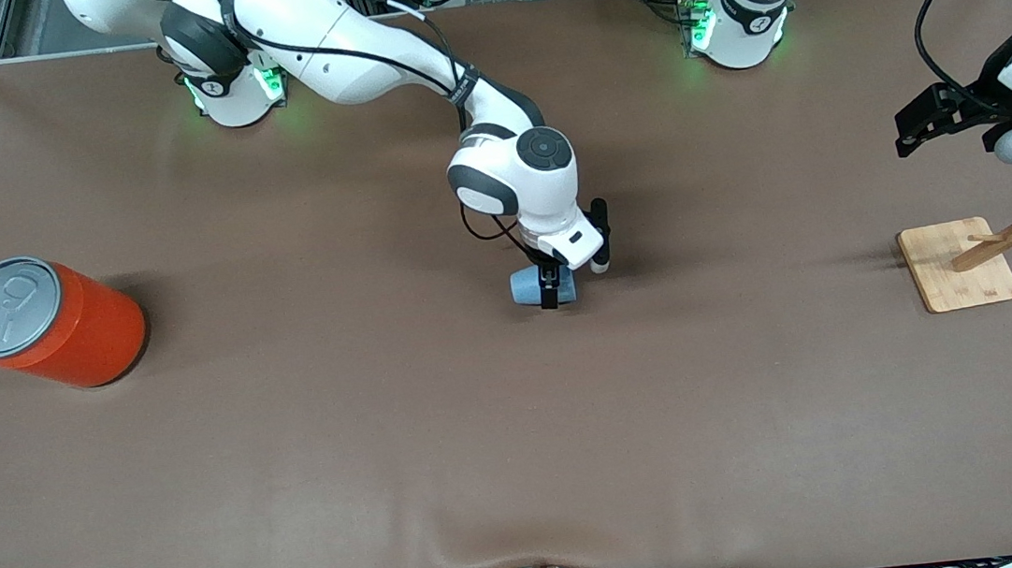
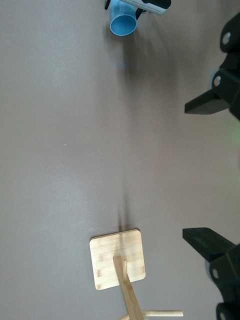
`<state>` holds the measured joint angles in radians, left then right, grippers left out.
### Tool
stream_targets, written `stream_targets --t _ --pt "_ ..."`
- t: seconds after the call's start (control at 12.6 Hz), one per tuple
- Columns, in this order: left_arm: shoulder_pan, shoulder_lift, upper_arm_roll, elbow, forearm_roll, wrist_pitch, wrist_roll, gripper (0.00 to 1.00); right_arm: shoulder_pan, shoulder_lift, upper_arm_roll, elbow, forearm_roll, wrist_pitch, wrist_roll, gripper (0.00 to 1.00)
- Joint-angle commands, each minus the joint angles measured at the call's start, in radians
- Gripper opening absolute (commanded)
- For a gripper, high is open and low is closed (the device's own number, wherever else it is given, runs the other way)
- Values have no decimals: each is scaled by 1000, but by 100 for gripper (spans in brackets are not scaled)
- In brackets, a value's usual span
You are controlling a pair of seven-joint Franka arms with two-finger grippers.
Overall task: Flip cup
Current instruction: 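Lower the held blue cup onto the table with the right gripper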
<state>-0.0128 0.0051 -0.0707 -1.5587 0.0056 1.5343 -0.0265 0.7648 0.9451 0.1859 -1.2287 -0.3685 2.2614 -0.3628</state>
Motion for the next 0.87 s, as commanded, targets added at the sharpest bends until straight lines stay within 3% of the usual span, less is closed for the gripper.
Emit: stream_targets --t 0.0,0.32,0.63,0.79 --pt "4 -7 0 5 -12 -13 8 100 5 6 -3 31 -26 -20 22 100" --pt "7 -5 2 5 -12 -14 8 100 4 -21 0 23 -18 -31 22 100" --pt "17 3 6 6 -7 -13 7 100 13 -60 12 15 -6 -141 28 100" --pt "14 12 6 11 -7 -11 7 100 -1 -77 59 23 -4 -206 38 100"
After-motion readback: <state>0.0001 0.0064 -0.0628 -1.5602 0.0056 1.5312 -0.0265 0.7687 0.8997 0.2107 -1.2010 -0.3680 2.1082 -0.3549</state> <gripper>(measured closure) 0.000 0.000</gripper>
